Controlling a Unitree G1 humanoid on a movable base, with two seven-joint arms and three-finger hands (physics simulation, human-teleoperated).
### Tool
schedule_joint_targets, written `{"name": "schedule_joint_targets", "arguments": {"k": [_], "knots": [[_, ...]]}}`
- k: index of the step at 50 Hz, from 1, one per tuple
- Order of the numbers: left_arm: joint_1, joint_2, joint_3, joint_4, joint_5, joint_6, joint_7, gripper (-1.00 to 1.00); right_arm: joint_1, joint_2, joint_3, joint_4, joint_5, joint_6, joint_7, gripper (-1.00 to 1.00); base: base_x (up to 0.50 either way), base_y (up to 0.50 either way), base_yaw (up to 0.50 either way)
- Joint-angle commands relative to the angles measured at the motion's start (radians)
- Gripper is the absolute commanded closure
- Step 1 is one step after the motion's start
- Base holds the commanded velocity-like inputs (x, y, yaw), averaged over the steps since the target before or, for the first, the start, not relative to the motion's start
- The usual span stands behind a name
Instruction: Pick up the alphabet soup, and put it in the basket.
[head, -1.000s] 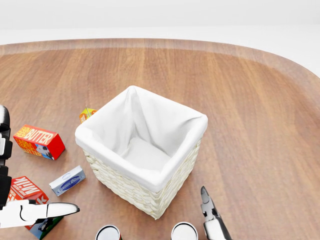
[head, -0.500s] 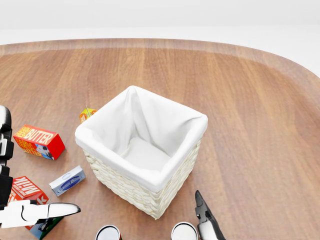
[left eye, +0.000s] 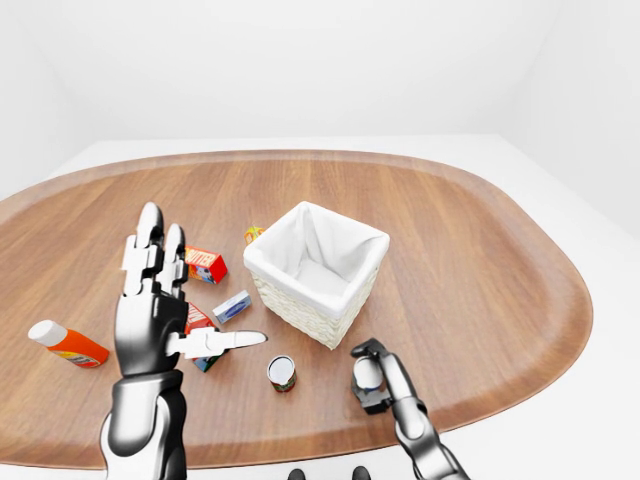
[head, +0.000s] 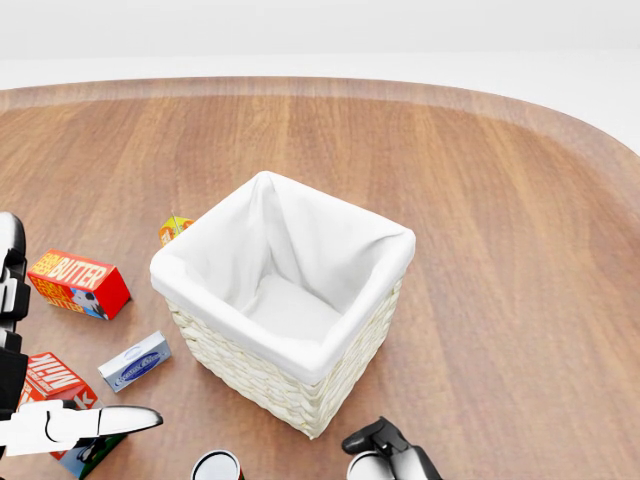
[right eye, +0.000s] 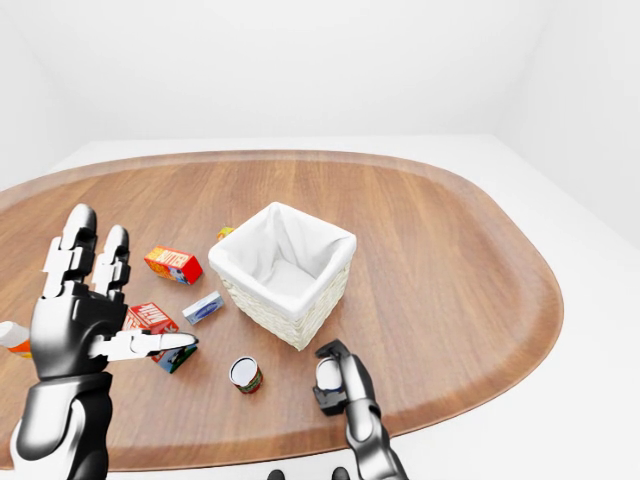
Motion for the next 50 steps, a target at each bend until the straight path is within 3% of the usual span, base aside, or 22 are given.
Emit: {"name": "schedule_joint_targets", "arguments": {"k": [1,16,50], "knots": [[0.002,-0.001,-0.002,0.002,0.002,0.0,0.0,-1.0,-0.003,0.001,-0.002,0.005,-0.026,0.0,0.006,1.0,0.0,0.0,0.0],[-0.003,0.001,0.001,0.005,-0.002,0.0,0.001,-1.0,0.026,-0.003,-0.001,-0.063,-0.011,0.0,0.025,1.0,0.0,0.0,0.0],[0.0,0.0,-0.002,0.0,-0.004,0.0,0.0,-1.0,0.211,-0.044,-0.073,-0.602,0.107,0.0,0.085,1.0,0.0,0.0,0.0]]}}
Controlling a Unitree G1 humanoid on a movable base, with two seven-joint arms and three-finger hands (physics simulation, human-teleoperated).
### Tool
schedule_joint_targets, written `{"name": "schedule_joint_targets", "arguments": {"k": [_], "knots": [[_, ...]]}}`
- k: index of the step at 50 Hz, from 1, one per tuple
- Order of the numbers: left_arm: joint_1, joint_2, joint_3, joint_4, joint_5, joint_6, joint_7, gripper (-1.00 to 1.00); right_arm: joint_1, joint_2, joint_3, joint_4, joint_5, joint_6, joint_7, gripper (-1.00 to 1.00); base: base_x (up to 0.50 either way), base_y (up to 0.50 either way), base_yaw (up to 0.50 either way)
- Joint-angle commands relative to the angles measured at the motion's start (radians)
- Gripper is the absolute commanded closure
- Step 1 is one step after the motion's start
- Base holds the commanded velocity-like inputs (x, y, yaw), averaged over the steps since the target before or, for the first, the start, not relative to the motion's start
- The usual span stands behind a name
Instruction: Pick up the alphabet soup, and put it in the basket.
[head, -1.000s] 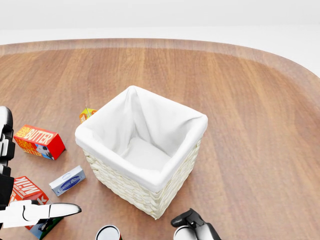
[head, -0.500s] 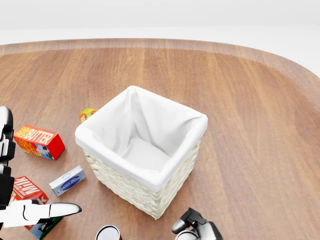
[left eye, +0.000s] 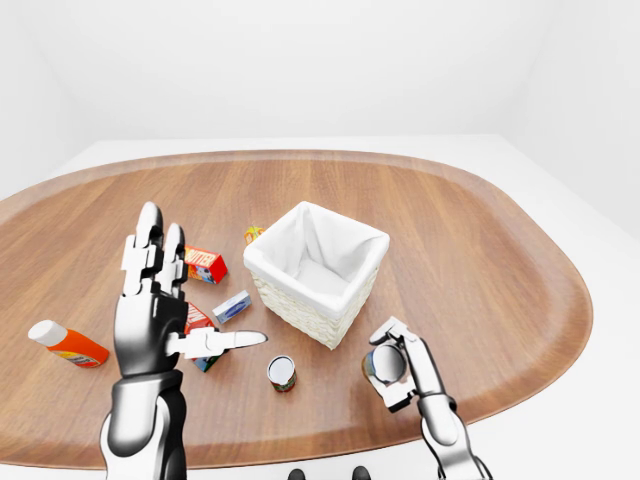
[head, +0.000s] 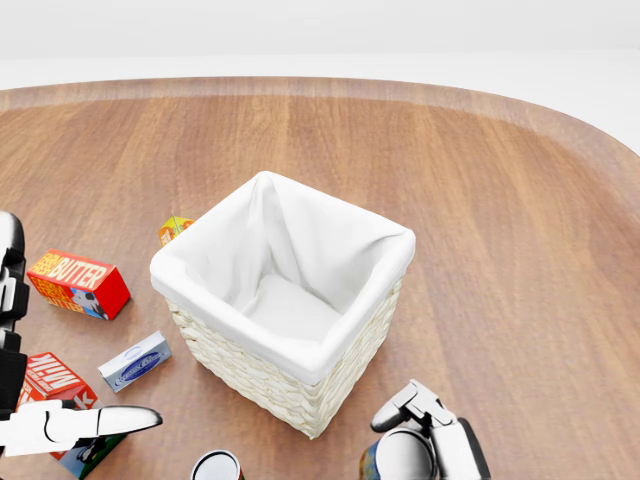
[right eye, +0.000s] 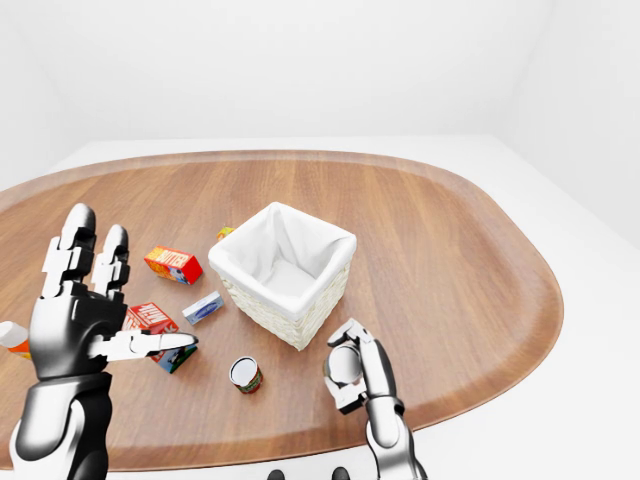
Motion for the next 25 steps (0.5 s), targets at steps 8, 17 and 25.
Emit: {"name": "schedule_joint_targets", "arguments": {"k": [8,17,25], "knots": [[0.0,0.0,-0.005,0.004,-0.005,0.0,0.0,-1.0,0.063,-0.006,-0.046,-0.222,0.077,0.0,0.024,1.0,0.0,0.0,0.0],[-0.001,0.001,-0.003,0.003,-0.008,0.0,-0.003,-1.0,0.095,-0.003,-0.053,-0.341,0.061,0.0,0.031,1.0,0.0,0.0,0.0],[-0.001,0.002,-0.009,0.0,0.001,0.0,-0.002,-1.0,0.118,0.0,-0.062,-0.45,0.024,0.0,0.034,1.0,0.0,0.0,0.0]]}}
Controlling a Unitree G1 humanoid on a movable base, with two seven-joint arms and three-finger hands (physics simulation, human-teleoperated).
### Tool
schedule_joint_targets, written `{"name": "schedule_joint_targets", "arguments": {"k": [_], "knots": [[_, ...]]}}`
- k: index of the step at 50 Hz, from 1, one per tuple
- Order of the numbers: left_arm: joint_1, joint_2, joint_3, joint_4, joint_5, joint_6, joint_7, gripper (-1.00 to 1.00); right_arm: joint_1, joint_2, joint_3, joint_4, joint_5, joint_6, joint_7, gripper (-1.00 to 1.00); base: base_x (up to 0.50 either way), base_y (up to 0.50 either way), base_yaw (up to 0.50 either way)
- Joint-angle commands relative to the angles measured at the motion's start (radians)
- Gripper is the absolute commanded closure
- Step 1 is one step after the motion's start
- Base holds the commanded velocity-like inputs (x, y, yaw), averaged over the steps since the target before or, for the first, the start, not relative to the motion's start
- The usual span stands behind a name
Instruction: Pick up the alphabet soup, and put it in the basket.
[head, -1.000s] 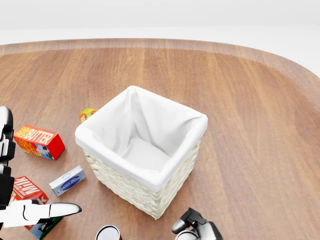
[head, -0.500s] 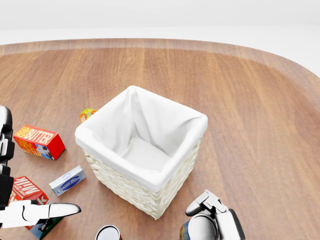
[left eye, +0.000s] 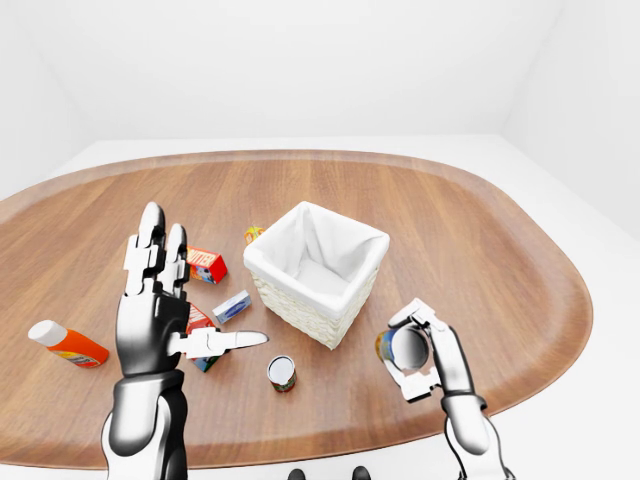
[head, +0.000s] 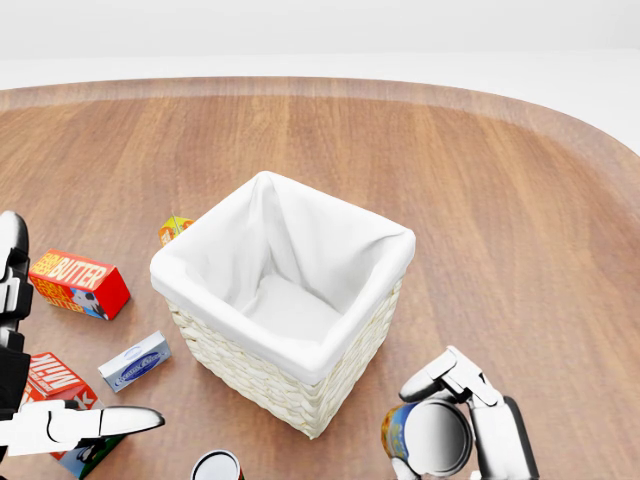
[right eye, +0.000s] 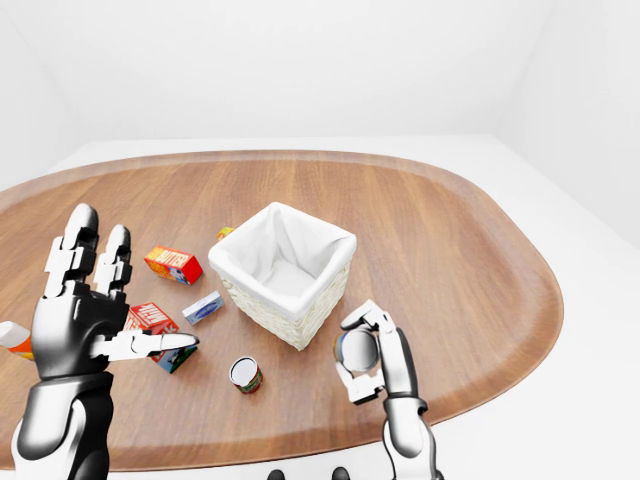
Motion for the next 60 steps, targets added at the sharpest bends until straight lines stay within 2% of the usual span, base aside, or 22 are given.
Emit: {"name": "schedule_joint_targets", "arguments": {"k": [1,11,24,28,29,50,60], "knots": [[0.0,0.001,-0.002,-0.006,0.004,0.0,0.0,-1.0,0.031,0.004,-0.008,-0.155,0.001,0.0,0.0,1.0,0.0,0.0,0.0],[0.001,0.0,0.0,-0.02,0.007,0.0,-0.003,-1.0,0.03,0.01,-0.016,-0.295,-0.023,0.0,0.026,1.0,0.0,0.0,0.0],[0.006,-0.003,0.003,-0.022,0.002,0.0,-0.009,-1.0,0.011,0.014,0.008,-0.463,-0.075,0.117,0.059,1.0,0.0,0.0,0.0],[0.005,-0.003,0.006,-0.022,0.001,0.0,-0.006,-1.0,-0.021,0.014,0.019,-0.51,-0.1,0.172,0.073,1.0,0.0,0.0,0.0],[0.005,-0.003,0.006,-0.019,0.001,0.0,-0.007,-1.0,-0.029,0.015,0.02,-0.521,-0.104,0.175,0.078,1.0,0.0,0.0,0.0],[0.007,-0.003,0.001,-0.01,0.006,0.0,-0.008,-1.0,-0.227,0.031,0.099,-0.565,-0.216,0.175,0.129,1.0,0.0,0.0,0.0],[0.001,0.0,0.007,-0.012,0.0,0.0,-0.008,-1.0,-0.295,0.04,0.11,-0.545,-0.246,0.175,0.142,1.0,0.0,0.0,0.0]]}}
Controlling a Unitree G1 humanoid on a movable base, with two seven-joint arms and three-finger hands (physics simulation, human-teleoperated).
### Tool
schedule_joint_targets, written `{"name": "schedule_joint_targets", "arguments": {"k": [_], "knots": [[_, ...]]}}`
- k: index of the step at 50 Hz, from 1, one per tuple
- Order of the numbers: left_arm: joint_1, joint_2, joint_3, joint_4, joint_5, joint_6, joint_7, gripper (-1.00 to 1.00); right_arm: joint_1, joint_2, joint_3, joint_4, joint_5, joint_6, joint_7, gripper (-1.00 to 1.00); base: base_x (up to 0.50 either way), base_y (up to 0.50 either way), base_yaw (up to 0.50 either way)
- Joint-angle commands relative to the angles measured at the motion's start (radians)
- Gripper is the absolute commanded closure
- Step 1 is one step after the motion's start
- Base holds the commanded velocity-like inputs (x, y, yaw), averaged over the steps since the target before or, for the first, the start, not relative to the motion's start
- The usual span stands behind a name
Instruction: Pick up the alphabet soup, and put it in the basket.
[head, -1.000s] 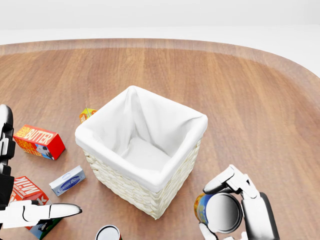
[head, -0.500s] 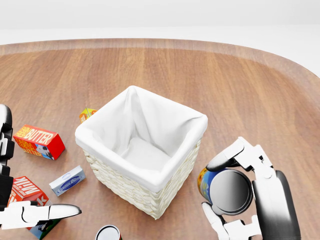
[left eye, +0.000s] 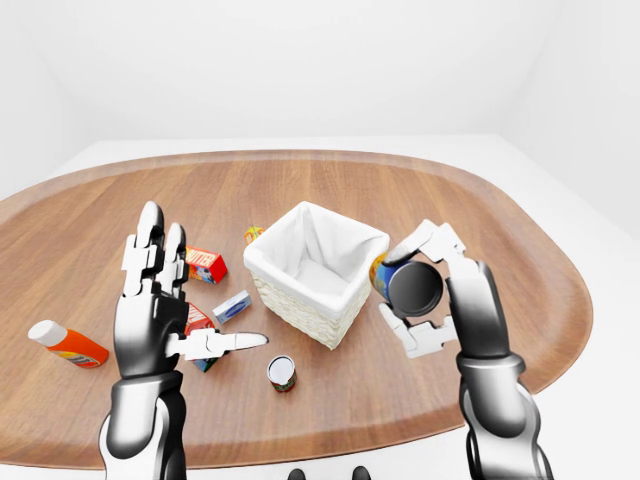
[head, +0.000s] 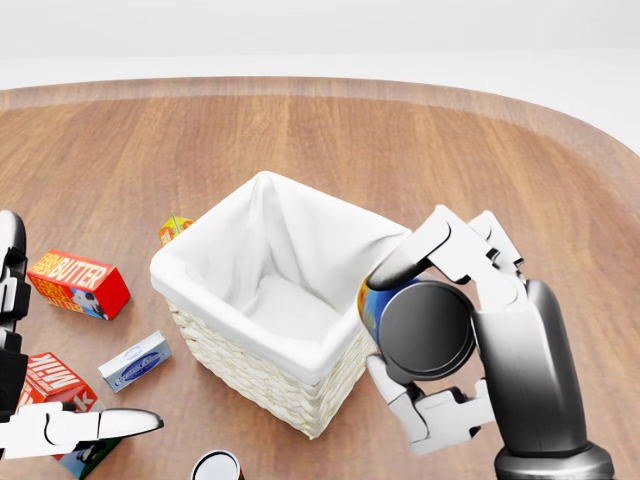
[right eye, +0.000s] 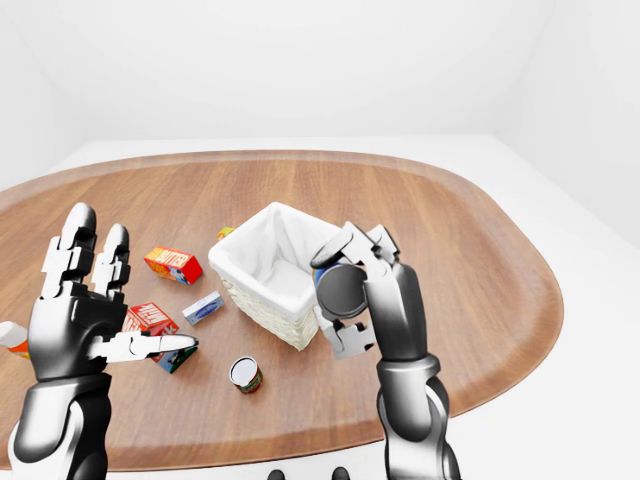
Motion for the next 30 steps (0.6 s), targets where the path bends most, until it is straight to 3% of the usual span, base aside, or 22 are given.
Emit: {"name": "schedule_joint_targets", "arguments": {"k": [1,17,30], "knots": [[-0.002,0.001,0.003,-0.001,-0.002,0.0,0.0,-1.0,-0.094,0.014,0.026,-0.008,-0.011,0.0,0.005,1.0,0.0,0.0,0.0],[-0.002,0.001,0.006,-0.001,-0.005,0.0,-0.003,-1.0,-0.247,0.048,0.039,0.124,-0.07,0.0,0.013,1.0,0.0,0.0,0.0],[-0.001,0.001,0.004,0.001,-0.007,0.0,-0.004,-1.0,-0.399,0.062,-0.002,0.333,-0.077,0.0,-0.011,1.0,0.0,0.0,0.0]]}}
